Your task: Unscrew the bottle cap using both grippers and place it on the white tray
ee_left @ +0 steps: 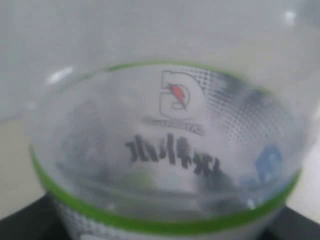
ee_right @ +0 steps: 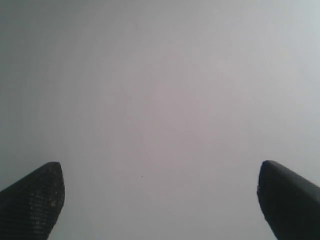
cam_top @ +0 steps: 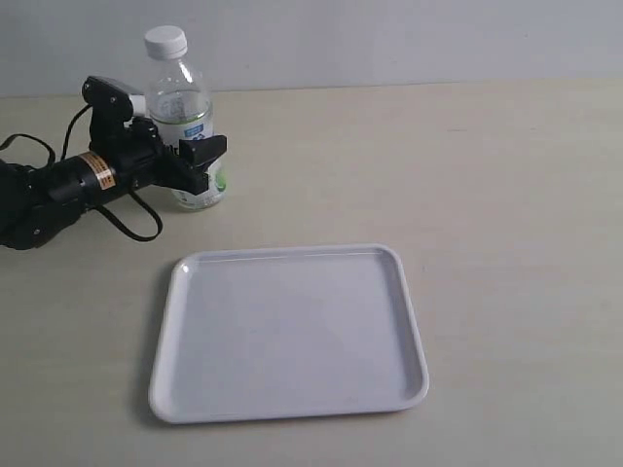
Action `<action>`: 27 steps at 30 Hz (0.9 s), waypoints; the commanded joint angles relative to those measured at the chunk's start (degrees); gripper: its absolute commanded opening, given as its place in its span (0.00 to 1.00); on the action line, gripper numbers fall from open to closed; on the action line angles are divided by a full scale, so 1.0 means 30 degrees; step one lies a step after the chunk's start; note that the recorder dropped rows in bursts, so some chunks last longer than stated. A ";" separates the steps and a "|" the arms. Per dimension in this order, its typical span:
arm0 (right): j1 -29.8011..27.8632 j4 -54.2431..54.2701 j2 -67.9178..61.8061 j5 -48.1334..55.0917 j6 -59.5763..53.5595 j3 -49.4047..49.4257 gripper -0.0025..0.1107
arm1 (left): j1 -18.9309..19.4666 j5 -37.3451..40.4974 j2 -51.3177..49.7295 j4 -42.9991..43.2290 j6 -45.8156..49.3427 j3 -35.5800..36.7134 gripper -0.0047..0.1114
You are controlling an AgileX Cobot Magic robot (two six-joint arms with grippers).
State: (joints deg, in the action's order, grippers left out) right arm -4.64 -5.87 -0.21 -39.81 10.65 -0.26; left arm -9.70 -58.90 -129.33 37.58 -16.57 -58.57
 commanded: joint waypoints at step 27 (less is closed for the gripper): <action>-0.0100 0.1035 0.0070 0.1032 0.2059 0.0087 0.90 | -0.0036 -0.0243 0.1330 0.4708 0.0939 -0.0072 0.04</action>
State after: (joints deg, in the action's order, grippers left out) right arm -4.64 -5.16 -0.21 -38.07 15.97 -0.26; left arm -9.70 -58.60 -127.51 48.97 -14.14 -58.57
